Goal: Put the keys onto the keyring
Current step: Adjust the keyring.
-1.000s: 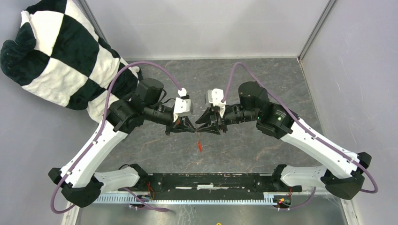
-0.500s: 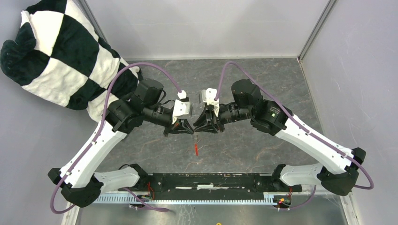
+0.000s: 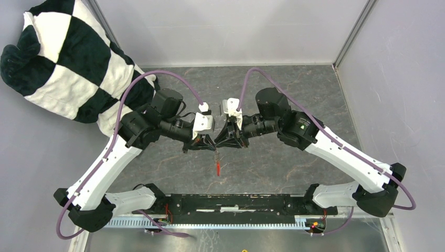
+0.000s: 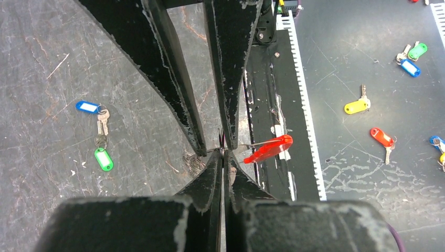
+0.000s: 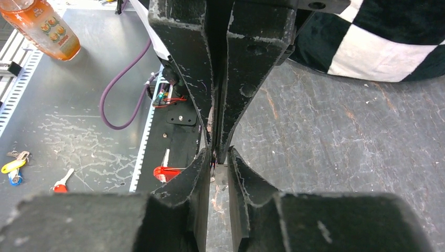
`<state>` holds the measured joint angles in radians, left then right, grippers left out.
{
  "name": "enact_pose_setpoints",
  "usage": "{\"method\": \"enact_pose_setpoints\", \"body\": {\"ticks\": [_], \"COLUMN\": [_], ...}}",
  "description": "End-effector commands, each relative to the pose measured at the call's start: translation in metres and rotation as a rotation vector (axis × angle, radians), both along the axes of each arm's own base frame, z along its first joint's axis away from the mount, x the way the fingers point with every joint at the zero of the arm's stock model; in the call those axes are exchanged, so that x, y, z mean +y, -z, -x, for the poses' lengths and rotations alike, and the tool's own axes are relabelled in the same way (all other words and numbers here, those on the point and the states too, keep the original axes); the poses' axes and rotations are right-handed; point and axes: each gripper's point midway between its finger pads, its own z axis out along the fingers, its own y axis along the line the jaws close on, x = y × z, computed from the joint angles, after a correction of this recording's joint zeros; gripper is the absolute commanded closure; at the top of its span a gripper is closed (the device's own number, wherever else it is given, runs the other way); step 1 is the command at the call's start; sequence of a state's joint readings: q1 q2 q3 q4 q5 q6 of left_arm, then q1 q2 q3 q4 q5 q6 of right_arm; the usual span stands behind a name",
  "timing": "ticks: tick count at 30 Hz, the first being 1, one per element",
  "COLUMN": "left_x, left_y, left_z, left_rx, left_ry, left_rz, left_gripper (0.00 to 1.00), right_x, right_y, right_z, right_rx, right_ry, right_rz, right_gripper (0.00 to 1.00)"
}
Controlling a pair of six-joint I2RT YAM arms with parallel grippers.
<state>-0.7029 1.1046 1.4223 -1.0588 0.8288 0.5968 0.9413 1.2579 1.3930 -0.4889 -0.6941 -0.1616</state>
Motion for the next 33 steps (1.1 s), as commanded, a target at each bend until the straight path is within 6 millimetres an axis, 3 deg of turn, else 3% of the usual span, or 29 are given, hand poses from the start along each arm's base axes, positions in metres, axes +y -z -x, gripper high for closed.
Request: {"method": "enact_pose_setpoints", "body": {"ticks": [1, 11, 15, 20, 21, 23, 25, 28, 33], "left_x": [-0.003, -0.003, -0.002, -0.003, -0.004, -0.005, -0.004, 0.000, 0.000], "left_y": [-0.021, -0.025, -0.026, -0.034, -0.038, -0.046, -0.051, -0.051, -0.038], "left_z": [0.003, 0.004, 0.005, 0.002, 0.001, -0.002, -0.001, 0.003, 0.002], "left_rx": [-0.061, -0.073, -0.074, -0.094, -0.100, -0.113, -0.126, -0.136, -0.073], "left_ry": [0.039, 0.043, 0.044, 0.032, 0.023, -0.003, -0.003, -0.006, -0.049], "left_rz": [0.059, 0.070, 0.073, 0.091, 0.099, 0.120, 0.134, 0.133, 0.124], "left_gripper": [0.98, 0.98, 0.98, 0.98, 0.95, 0.71, 0.61, 0.56, 0.56], "right_x": [0.003, 0.005, 0.005, 0.001, -0.001, -0.005, -0.012, -0.024, -0.040], "right_y": [-0.013, -0.003, -0.005, -0.012, -0.017, -0.030, -0.046, -0.061, -0.075], "right_z": [-0.002, -0.005, -0.007, -0.011, -0.013, -0.014, -0.012, -0.009, 0.002], "right_rx": [-0.014, 0.005, -0.004, -0.029, -0.037, -0.045, -0.041, -0.041, -0.003], "right_ry": [0.001, 0.002, 0.012, 0.058, 0.085, 0.114, 0.142, 0.162, 0.164], "right_rz": [-0.033, 0.007, 0.004, -0.028, -0.059, -0.159, -0.279, -0.415, -0.608], "right_gripper": [0.79, 0.82, 0.99, 1.00, 1.00, 1.00, 1.00, 1.00, 1.00]}}
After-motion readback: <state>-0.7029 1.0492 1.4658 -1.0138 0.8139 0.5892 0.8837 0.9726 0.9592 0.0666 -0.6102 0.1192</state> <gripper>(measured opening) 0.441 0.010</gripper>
